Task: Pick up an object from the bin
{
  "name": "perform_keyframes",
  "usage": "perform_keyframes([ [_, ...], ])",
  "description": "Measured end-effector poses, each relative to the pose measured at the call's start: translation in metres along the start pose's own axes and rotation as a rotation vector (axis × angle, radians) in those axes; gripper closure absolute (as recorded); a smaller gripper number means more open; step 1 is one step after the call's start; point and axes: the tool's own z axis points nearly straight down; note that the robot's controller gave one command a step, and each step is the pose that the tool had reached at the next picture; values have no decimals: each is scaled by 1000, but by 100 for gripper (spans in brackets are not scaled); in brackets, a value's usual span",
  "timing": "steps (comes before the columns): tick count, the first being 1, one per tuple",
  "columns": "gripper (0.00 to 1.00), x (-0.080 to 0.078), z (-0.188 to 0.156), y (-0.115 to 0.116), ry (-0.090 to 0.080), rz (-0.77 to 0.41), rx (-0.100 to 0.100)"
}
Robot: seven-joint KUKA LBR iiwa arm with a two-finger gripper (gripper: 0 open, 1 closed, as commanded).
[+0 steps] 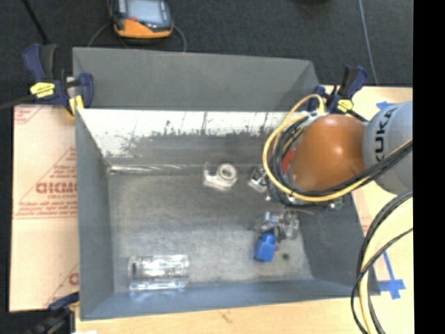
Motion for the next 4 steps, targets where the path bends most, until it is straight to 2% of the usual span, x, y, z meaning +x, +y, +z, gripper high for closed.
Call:
perform_keyframes([
  [1, 100, 1, -6, -1, -2, 4, 6],
  [2, 100, 1, -44, -3, -2, 10, 7],
  [4, 100, 1, -93, -6, -2, 22, 7],
])
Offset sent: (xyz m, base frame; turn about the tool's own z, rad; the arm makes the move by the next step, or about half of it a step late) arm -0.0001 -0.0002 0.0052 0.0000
